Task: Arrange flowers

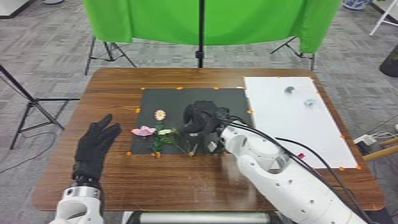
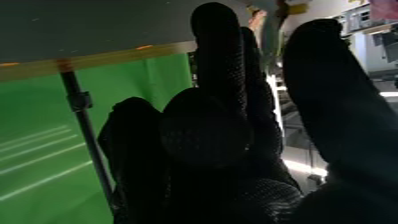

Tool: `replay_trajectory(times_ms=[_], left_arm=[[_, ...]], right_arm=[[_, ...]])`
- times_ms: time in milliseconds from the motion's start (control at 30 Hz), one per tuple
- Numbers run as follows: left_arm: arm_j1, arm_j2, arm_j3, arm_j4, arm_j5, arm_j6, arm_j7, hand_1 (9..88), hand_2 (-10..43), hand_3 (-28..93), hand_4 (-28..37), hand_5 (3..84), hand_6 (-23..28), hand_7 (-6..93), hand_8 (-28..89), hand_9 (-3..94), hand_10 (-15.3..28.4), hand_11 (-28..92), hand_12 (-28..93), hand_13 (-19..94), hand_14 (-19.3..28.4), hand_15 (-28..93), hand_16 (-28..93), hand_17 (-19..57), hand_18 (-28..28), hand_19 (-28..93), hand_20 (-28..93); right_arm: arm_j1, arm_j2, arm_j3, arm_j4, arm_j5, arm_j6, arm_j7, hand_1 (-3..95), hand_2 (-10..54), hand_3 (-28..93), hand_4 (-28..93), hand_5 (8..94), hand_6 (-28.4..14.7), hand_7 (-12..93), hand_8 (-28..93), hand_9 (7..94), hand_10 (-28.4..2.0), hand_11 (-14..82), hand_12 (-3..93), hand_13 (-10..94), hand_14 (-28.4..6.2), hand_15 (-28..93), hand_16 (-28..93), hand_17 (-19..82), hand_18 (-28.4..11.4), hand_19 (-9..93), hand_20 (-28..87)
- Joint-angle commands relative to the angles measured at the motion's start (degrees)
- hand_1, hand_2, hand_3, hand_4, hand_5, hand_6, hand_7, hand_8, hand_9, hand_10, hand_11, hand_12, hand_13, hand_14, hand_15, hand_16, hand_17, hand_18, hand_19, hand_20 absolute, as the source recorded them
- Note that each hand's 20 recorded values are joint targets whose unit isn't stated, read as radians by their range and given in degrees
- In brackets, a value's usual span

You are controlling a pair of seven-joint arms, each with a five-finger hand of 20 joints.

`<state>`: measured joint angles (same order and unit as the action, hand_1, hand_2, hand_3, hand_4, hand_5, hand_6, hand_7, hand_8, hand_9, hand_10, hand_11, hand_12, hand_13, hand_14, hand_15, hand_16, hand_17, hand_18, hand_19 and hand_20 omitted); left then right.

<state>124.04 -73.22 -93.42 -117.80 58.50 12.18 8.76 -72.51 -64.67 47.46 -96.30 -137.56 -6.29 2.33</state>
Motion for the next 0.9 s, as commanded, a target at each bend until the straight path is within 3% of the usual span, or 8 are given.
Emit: replay_trajectory(times_ms=[33,167,233,400,733,900], left_arm=[[0.3,-0.32,0.19,0.35,0.5,-0.56,-0.72,17.6,1.5,64,-28.3,41.8,2.1,7.4,-6,44.1,12.0,14,15,34,14.5,10,4,6.0,12.1,5,19],[0.4,-0.33,0.18,0.37,0.49,-0.47,-0.75,17.6,1.5,64,-28.3,41.8,2.2,7.4,-6,44.1,12.1,14,15,34,14.6,10,4,6.0,12.2,5,19],[0.4,-0.31,0.16,0.34,0.44,-0.34,-0.75,17.7,1.5,64,-28.3,41.8,2.3,7.3,-6,44.1,12.1,14,15,34,14.6,10,4,6.0,12.2,5,19],[0.2,-0.31,0.21,0.4,0.48,-0.54,-0.92,17.7,1.4,64,-28.3,41.8,2.3,7.3,-6,44.1,12.1,14,15,34,14.6,10,4,6.0,12.1,4,19],[0.6,-0.14,0.01,0.13,0.41,-0.53,-1.07,17.7,1.5,64,-28.3,41.9,2.4,7.3,-6,44.1,12.0,14,15,34,14.6,10,4,6.0,12.2,4,19],[0.8,-0.18,-0.07,0.03,0.46,-0.58,-0.96,17.6,1.3,64,-28.3,41.8,2.4,7.3,-6,44.1,12.1,14,15,34,14.6,10,4,6.0,12.2,5,19]], right_arm=[[0.5,0.5,0.5,-0.2,-0.9,-0.3,0.2,41.4,-9.5,62,-14,65.2,-0.2,19,-9,81.0,-13.0,23.4,23.7,89,-1.9,64,36,66,-10.4,93,64],[0.7,0.6,-0.3,0.4,-0.3,3.0,-0.1,43.2,-9.5,60,-14,65.6,0.1,19,-7,81.2,-13.0,24.0,23.8,89,-2.0,64,35,65,-10.6,93,64],[0.7,0.7,-0.7,0.6,-0.2,4.9,-0.2,52.1,-9.5,50,-12,70.5,-0.5,23,7,82.0,-12.5,24.8,23.6,89,-2.0,64,35,65,-10.7,93,64],[0.6,0.6,-0.8,0.6,-0.6,4.5,0.2,56.9,-9.5,50,-13,75.1,0.4,27,9,83.9,-11.7,22.9,27.8,89,-2.1,64,35,65,-10.9,93,64],[0.0,0.7,-0.7,0.4,0.0,4.4,0.3,57.3,-9.5,50,-13,78.9,1.7,28,7,85.8,-11.6,23.7,25.8,89,-2.1,63,35,65,-11.2,93,65],[-0.2,0.7,-0.2,0.1,1.0,3.5,0.0,51.4,-9.5,50,-12,75.7,0.9,24,7,84.3,-12.3,23.8,24.2,89,-2.6,63,36,65,-11.4,93,65]])
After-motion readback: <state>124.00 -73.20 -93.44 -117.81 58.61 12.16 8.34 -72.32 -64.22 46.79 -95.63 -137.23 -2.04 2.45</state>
